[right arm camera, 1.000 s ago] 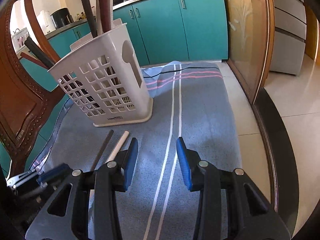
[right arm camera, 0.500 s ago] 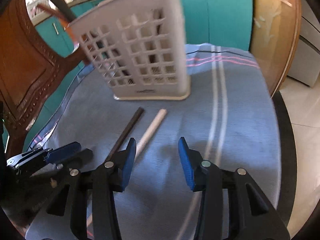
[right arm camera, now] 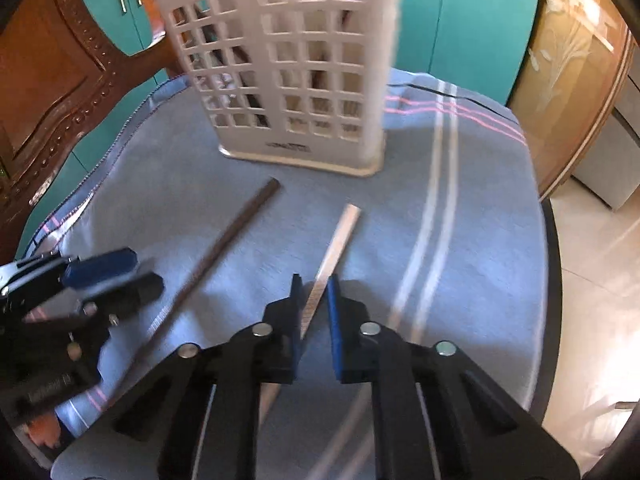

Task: Organize utensils
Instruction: 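Grasp the dark brown chopstick with the left tool while the right grasps the light wooden one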

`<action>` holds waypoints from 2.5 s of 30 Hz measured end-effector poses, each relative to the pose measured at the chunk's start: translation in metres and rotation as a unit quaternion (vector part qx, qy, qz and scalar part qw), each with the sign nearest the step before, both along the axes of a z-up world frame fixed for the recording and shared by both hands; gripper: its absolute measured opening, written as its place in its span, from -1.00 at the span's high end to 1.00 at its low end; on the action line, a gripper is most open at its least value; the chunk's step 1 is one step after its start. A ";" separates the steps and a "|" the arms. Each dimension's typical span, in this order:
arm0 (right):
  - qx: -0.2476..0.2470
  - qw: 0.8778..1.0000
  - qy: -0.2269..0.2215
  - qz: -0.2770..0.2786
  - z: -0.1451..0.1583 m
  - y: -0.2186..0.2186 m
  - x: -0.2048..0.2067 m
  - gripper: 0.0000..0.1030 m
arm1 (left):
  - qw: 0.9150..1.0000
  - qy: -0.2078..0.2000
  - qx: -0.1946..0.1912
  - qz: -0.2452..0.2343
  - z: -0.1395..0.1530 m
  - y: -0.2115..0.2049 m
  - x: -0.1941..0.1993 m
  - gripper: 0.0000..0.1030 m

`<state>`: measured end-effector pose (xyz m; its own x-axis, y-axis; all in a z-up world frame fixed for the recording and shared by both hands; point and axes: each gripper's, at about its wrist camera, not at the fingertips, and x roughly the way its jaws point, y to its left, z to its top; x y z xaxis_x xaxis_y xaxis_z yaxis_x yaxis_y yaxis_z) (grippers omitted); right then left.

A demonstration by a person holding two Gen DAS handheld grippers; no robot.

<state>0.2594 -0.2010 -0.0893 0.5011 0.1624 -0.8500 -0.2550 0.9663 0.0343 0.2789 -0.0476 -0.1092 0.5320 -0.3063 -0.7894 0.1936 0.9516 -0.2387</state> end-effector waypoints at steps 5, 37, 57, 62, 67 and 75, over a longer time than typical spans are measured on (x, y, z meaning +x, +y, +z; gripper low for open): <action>0.021 0.999 0.005 -0.032 -0.001 -0.021 0.002 0.78 | 1.000 -0.001 0.008 -0.025 0.000 -0.014 -0.003 0.14; -0.017 0.998 -0.028 -0.045 -0.006 0.001 0.002 0.36 | 0.993 -0.019 0.114 0.007 -0.006 -0.029 0.015 0.39; -0.025 0.997 -0.040 -0.054 -0.008 0.006 -0.002 0.17 | 0.995 -0.008 0.097 -0.005 -0.002 -0.020 0.000 0.78; -0.025 0.997 -0.042 -0.057 -0.008 0.010 -0.002 0.12 | 0.996 -0.006 0.095 0.000 -0.002 -0.021 -0.004 0.78; -0.025 0.997 -0.043 -0.058 -0.008 0.009 -0.003 0.07 | 0.995 -0.008 0.099 0.001 -0.003 -0.022 -0.003 0.73; -0.027 0.997 -0.043 -0.061 -0.008 0.011 -0.005 -0.03 | 0.993 -0.013 0.114 0.020 -0.005 -0.022 0.003 0.07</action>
<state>0.2541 -0.1905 -0.0972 0.5858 0.0505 -0.8089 -0.1351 0.9902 -0.0360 0.2820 -0.0693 -0.1138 0.5620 -0.0991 -0.8212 0.1570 0.9875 -0.0118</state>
